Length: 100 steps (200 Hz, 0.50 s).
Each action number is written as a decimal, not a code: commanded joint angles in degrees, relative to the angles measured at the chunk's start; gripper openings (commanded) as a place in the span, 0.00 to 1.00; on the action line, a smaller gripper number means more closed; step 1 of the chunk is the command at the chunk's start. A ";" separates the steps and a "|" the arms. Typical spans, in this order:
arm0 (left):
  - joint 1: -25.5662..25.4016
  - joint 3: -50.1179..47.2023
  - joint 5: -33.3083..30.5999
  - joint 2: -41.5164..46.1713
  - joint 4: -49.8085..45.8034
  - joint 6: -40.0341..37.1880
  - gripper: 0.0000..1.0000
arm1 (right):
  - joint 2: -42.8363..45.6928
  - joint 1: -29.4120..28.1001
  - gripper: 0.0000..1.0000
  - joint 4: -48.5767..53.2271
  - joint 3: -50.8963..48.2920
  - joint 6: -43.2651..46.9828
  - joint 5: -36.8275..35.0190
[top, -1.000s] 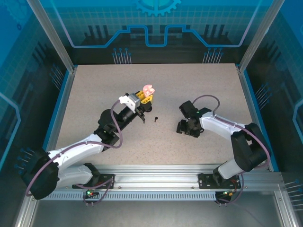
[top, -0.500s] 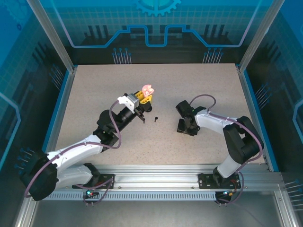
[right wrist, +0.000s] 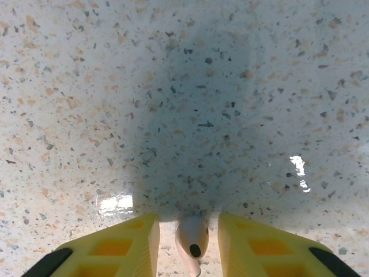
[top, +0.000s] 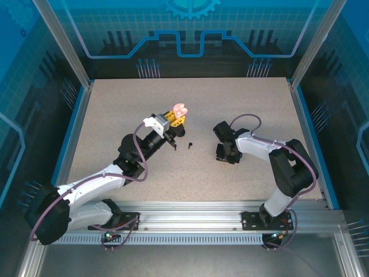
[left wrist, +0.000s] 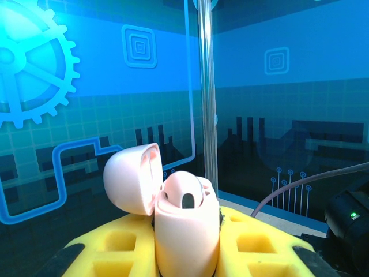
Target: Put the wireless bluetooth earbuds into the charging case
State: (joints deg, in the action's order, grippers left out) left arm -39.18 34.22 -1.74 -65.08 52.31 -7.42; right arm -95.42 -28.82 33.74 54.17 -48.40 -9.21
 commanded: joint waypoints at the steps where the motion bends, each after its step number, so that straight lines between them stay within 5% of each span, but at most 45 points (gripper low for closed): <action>1: -0.08 -0.12 0.28 -0.13 0.86 0.39 0.00 | -0.68 0.46 0.31 -0.39 0.16 0.50 -0.77; 100: -0.03 0.32 0.42 -0.39 0.53 0.65 0.00 | -0.57 0.52 0.20 -1.54 -1.30 0.75 -0.12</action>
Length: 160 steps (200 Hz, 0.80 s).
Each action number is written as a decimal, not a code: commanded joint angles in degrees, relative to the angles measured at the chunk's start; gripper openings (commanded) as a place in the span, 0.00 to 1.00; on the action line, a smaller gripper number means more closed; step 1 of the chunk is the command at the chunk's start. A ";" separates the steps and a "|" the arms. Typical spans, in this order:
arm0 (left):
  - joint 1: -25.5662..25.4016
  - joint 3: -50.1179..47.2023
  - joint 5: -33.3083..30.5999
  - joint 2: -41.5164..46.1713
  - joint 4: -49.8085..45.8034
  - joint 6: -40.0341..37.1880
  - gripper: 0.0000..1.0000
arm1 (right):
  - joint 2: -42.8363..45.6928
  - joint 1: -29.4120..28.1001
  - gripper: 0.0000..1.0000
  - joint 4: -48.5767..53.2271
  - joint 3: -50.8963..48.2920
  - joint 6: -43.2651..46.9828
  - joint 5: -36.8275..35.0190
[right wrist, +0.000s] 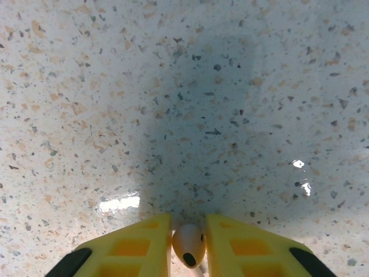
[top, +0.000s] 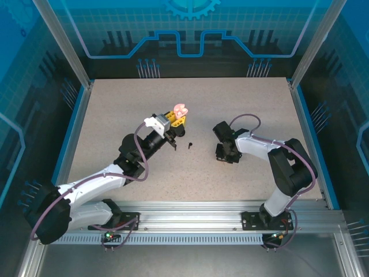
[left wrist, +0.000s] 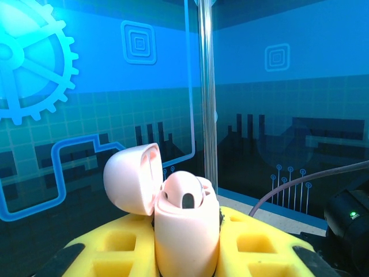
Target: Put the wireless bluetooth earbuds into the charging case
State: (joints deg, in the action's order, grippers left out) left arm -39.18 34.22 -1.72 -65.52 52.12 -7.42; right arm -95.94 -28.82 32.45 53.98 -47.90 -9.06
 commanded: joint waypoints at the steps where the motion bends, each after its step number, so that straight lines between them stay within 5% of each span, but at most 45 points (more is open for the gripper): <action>1: -0.07 0.32 0.40 0.04 0.72 0.65 0.00 | -0.04 0.52 0.20 -0.27 -1.13 0.21 -0.27; 86: -0.11 0.32 0.71 0.49 0.45 1.36 0.00 | 7.10 1.03 0.11 0.36 -0.40 1.94 0.24; 160: 0.00 0.87 3.62 1.68 -0.42 0.13 0.00 | 21.16 3.82 0.12 -0.48 8.18 6.90 8.03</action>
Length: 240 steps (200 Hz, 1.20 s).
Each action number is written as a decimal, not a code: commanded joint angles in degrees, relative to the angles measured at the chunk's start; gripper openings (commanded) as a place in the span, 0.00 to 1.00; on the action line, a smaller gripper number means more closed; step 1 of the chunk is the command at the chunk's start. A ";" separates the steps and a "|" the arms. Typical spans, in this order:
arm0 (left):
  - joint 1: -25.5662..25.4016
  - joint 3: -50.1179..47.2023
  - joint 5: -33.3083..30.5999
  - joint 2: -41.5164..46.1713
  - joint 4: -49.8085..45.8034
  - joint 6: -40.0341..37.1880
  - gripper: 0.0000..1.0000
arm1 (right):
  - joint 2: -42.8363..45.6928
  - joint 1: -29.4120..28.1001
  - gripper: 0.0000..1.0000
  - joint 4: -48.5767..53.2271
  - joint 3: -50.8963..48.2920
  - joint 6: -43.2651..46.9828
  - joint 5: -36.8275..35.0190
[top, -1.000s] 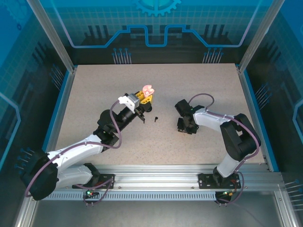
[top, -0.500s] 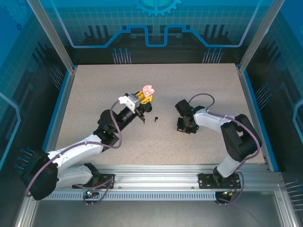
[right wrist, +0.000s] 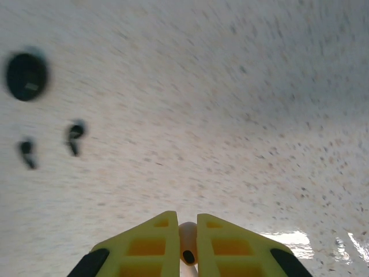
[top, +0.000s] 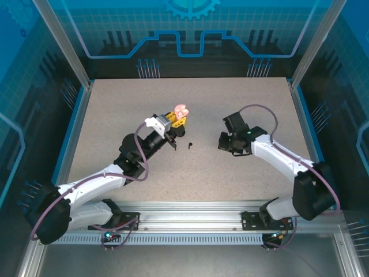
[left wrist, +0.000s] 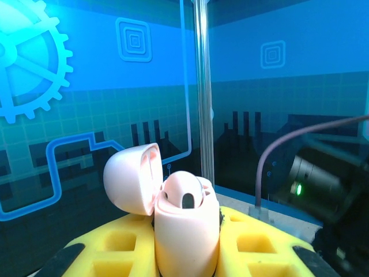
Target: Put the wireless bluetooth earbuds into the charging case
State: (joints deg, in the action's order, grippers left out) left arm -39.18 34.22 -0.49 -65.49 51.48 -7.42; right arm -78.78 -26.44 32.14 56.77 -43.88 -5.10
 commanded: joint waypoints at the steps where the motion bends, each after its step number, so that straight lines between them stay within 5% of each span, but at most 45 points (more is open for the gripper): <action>1: -0.01 0.86 2.46 1.67 0.20 0.13 0.00 | 4.13 1.50 0.12 -0.12 5.55 2.94 4.24; 97: 0.02 2.10 3.67 0.72 -0.57 0.78 0.00 | 7.22 2.27 0.13 -8.69 25.18 5.43 17.36; 166: 0.01 5.82 3.22 -5.51 2.29 3.32 0.00 | 10.92 0.89 0.13 -30.38 17.69 5.52 23.80; 240: 0.03 8.96 3.44 -9.15 4.30 5.46 0.00 | 10.36 -3.04 0.13 -38.54 12.63 4.17 23.96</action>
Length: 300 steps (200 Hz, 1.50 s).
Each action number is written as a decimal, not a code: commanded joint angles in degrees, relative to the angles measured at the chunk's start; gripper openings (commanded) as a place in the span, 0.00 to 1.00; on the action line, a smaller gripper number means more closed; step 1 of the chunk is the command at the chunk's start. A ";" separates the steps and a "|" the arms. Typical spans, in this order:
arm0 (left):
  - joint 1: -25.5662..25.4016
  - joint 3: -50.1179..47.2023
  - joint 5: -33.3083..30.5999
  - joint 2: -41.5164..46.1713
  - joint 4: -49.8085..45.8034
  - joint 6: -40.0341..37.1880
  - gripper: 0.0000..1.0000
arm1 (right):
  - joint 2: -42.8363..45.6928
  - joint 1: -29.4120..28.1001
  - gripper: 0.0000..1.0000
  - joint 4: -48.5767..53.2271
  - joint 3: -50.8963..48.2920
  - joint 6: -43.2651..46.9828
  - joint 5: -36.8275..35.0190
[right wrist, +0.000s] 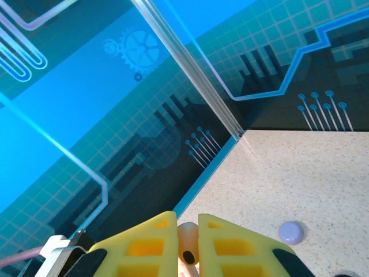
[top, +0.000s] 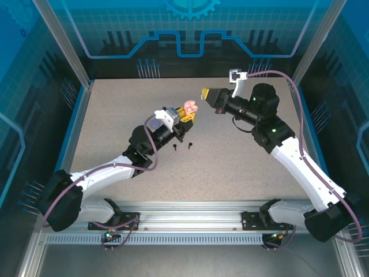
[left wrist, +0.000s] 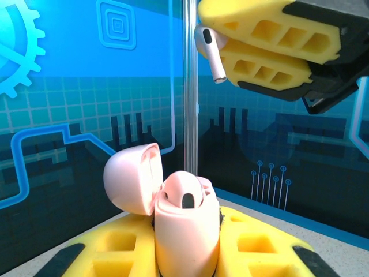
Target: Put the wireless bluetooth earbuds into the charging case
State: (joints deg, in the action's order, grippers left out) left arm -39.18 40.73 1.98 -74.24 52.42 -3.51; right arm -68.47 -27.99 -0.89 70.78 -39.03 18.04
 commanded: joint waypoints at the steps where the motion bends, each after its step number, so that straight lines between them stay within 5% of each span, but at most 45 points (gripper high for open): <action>1: 0.00 2.48 0.95 -0.39 3.37 1.56 0.00 | 0.02 -1.47 0.13 -5.56 -1.41 -0.69 0.75; 210: -0.02 2.60 1.10 0.87 3.57 1.40 0.00 | -2.50 -3.55 0.11 -8.43 -7.14 -2.01 -1.95; 300: 0.00 2.74 0.31 1.11 3.81 1.31 0.00 | -1.82 -3.80 0.09 -8.46 -8.77 0.94 2.16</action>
State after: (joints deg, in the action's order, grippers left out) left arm -39.18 41.25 1.98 -74.30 52.95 -2.87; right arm -70.76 -30.85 -9.41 63.55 -40.01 17.15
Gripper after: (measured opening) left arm 0.221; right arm 0.093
